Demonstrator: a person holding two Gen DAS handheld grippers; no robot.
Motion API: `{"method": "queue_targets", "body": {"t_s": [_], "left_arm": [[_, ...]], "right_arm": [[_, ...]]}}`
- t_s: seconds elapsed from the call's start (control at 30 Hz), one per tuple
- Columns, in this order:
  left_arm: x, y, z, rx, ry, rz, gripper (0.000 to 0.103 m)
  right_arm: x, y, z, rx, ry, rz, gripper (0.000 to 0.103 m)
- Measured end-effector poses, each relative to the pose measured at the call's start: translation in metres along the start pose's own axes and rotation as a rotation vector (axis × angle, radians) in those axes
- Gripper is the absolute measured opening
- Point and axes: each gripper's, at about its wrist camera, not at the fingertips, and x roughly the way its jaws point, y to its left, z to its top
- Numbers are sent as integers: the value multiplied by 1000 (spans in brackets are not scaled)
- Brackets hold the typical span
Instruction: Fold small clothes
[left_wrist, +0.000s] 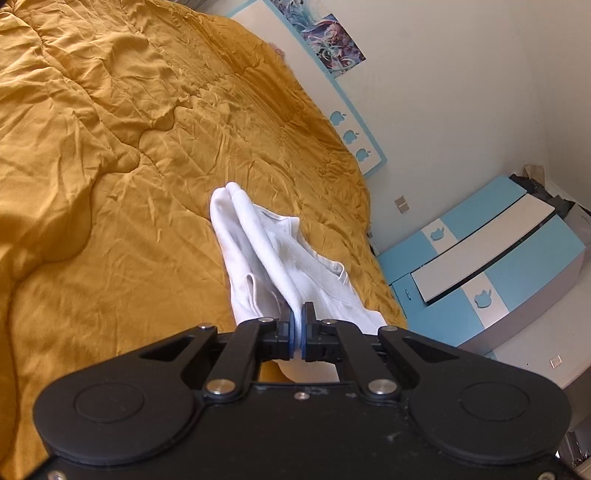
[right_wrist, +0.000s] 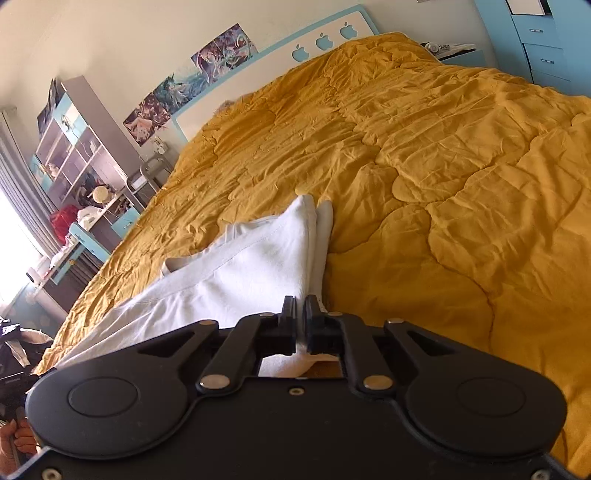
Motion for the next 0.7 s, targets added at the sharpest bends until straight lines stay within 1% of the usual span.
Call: {"method": "queue_targets", "body": {"t_s": [0.07,0.13,0.2,0.23,0.3,0.33,0.37,0.4,0.43,0.47,0.5,0.57,0.6,0.63,0.67,0.7], "left_arm": [[0,6,-3,-12,34,27,0],[3,17,-7,-33,74,73,0],[12,30,-13,-56,137,137,1],[16,35,-15,-69,165,153,1],[16,33,-14,-66,173,165,4],[15,30,-13,-59,176,159,4],[12,26,-11,-39,171,158,5],[9,23,-10,-25,169,157,15],[7,21,-10,-16,177,144,29],[6,20,-11,-7,185,131,31],[7,19,-12,4,190,139,31],[12,19,-15,31,206,165,31],[15,20,-16,31,206,166,30],[16,20,-16,29,208,165,25],[17,19,-16,30,211,178,18],[17,19,-16,33,221,197,0]], "right_arm": [[-6,-4,-2,10,6,-1,4],[-5,-11,-9,17,25,-16,4],[4,-16,-16,12,59,-42,4],[8,-19,-19,18,65,-53,4],[14,-24,-22,31,73,-66,7],[14,-25,-22,41,70,-74,8],[11,-26,-22,53,58,-64,18],[9,-28,-22,64,52,-51,26],[5,-29,-22,71,52,-32,33],[3,-30,-22,66,51,-15,49],[1,-29,-22,51,49,-7,53],[3,-25,-23,15,59,-22,51],[6,-24,-24,0,72,-28,43],[9,-22,-25,-15,89,-31,34],[12,-21,-26,-25,103,-39,8],[10,-21,-26,-22,99,-44,7]]}}
